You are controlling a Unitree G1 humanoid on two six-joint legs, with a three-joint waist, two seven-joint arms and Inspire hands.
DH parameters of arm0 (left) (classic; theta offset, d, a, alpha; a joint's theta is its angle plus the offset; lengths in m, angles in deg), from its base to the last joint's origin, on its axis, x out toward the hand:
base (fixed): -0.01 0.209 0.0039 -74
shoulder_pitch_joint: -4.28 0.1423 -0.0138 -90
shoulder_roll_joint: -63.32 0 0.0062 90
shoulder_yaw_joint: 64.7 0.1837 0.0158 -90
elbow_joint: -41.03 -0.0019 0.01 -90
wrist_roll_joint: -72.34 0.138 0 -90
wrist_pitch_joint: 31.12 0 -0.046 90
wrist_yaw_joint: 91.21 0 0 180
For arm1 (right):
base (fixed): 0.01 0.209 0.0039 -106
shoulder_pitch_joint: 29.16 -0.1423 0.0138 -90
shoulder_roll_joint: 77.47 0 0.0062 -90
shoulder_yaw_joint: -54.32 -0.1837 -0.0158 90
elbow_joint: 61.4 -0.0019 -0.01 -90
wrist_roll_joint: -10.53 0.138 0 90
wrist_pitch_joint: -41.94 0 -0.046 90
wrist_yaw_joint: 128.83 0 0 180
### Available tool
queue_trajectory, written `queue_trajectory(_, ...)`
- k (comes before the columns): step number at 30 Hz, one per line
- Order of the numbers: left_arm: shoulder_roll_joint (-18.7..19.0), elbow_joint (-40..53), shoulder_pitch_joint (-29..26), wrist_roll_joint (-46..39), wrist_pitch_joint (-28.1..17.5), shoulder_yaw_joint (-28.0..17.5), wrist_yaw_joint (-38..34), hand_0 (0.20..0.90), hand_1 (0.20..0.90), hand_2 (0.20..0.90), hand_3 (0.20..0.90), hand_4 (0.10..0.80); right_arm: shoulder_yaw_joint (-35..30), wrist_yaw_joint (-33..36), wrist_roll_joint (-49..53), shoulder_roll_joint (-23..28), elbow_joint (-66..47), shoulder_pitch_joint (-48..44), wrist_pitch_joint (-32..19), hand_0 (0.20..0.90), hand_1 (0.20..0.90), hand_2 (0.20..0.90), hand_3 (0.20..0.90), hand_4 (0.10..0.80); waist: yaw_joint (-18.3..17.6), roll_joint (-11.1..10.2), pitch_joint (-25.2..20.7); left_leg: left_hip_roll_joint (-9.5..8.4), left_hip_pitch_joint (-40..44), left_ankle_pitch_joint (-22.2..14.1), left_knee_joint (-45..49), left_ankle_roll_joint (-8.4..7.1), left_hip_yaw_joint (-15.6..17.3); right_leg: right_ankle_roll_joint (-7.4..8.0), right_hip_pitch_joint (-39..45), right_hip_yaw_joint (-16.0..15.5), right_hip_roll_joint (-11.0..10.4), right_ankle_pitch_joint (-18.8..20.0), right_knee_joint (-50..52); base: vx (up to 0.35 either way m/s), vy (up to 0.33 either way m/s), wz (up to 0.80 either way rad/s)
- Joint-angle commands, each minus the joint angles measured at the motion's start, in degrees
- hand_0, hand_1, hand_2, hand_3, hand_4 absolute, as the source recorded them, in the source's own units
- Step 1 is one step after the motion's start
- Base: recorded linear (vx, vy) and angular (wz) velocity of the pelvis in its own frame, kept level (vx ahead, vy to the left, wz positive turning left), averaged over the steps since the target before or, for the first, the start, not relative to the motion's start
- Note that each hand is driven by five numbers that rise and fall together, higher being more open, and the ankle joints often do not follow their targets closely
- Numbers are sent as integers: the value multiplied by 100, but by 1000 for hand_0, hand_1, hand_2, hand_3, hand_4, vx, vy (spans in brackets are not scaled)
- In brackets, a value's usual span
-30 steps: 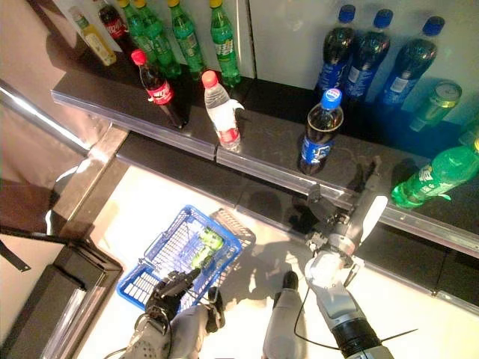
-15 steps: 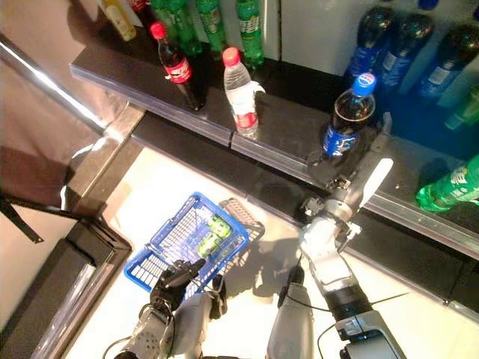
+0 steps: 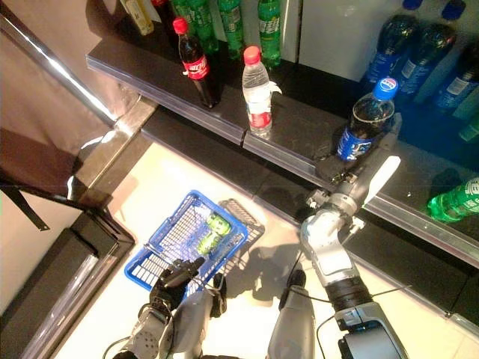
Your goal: Pick up the drink and place into the basket.
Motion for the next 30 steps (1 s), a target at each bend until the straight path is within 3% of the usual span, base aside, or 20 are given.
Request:
queue_trajectory(1, 532, 254, 1048, -64, 75, 110, 53, 300, 300, 300, 200, 100, -432, 348, -33, -31, -403, -633, -470, 331, 331, 331, 236, 136, 207, -412, 18, -70, -645, 986, 860, 12, -218, -87, 837, -98, 74, -9, -441, 36, -10, 5)
queue_trajectory(2, 540, 240, 1053, -68, 81, 88, 74, 300, 300, 300, 200, 100, -490, 362, 74, -21, -350, -612, -471, 300, 300, 300, 200, 100, 211, -422, 14, -76, -641, 978, 872, 19, -225, -88, 865, -101, 78, -2, -452, 44, -9, 7)
queue_trajectory(10, 584, 241, 1152, 24, 172, 67, 52, 300, 300, 300, 200, 100, -748, 414, 451, 21, -46, -434, -573, 300, 300, 300, 200, 100, 250, -468, -34, -87, -574, 917, 932, 39, -258, -70, 1057, -137, 73, 36, -498, 59, -15, 4)
queue_trajectory(22, 756, 295, 1364, 71, 409, 9, 82, 300, 300, 300, 200, 100, -840, -443, 826, 363, 431, -680, -486, 300, 300, 300, 200, 100, 398, -492, -157, -179, -414, 894, 873, 56, -319, -11, 1350, -200, 90, 112, -630, 50, -4, 4)
queue_trajectory(30, 767, 151, 1576, 211, 431, -86, 130, 300, 300, 300, 200, 100, -861, -519, 983, 210, 483, -538, -500, 300, 300, 300, 200, 100, 488, -537, -324, -191, -164, 861, 762, 67, -332, 32, 1641, -279, 97, 150, -724, 79, 7, 5)
